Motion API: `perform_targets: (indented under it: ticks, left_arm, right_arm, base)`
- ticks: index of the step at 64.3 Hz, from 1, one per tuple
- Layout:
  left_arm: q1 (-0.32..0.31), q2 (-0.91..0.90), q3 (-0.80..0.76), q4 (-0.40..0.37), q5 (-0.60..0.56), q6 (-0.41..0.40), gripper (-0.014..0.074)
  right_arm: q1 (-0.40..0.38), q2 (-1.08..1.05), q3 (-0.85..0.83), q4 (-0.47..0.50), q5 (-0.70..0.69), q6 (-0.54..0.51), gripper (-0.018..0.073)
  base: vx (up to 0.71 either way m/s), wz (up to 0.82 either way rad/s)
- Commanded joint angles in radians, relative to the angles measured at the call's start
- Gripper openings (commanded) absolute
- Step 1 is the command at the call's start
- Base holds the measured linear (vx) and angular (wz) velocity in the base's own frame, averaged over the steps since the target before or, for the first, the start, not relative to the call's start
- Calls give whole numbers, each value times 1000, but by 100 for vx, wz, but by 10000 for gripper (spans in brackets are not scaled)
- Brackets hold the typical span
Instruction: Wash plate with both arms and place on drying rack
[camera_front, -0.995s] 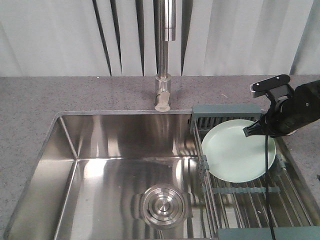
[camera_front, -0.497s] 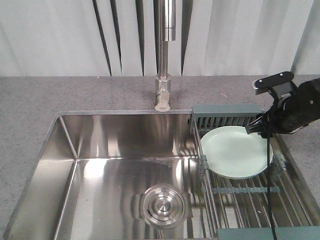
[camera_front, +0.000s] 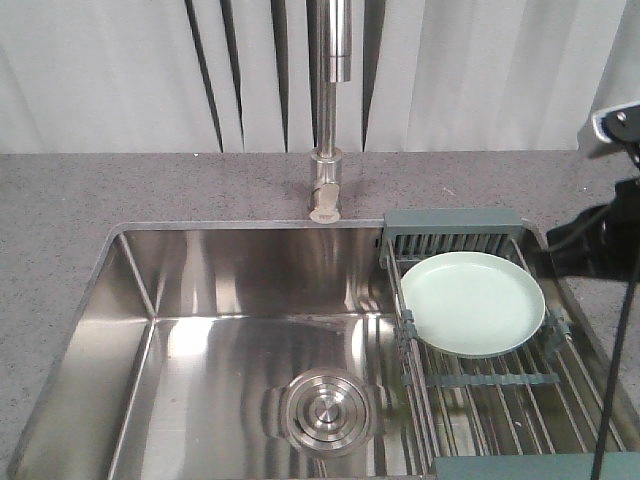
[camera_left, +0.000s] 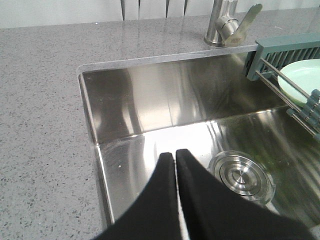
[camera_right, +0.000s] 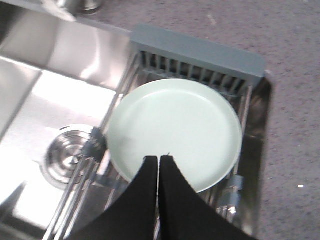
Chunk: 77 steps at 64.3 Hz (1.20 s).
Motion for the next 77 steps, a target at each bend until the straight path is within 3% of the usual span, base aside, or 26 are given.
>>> perform_targets:
  ticks: [1, 10, 25, 34, 51, 65, 77]
  left_arm:
    - [-2, 7, -25, -25, -56, -1, -6]
    - [-2, 7, -25, -25, -56, -1, -6]
    - [-2, 7, -25, -37, -52, -1, -6]
    - [-2, 9, -57, -100, -64, 0, -6]
    - [-2, 168, -265, -111, -76, 0, -6]
    - [-3, 447, -465, -220, -19, 19, -6]
    - [-19, 697, -604, -385, 110, 179, -6]
  right_arm:
    - [-3, -152, 106, 168, -73, -164, -8]
    - [-3, -309, 286, 257, -117, -249, -6]
    - [-3, -491, 495, 256, -122, -255, -4]
    - [-3, -556, 528, 255, -101, -255, -4]
    - [-3, -586, 528, 250, -65, -255, -4]
    - [-3, -586, 528, 250, -81, -255, -4]
    - [-3, -586, 528, 250, -81, -255, -4]
  base:
    - [0, 0]
    - [0, 0]
    - [0, 0]
    - [0, 0]
    - [0, 0]
    - [0, 0]
    - [0, 0]
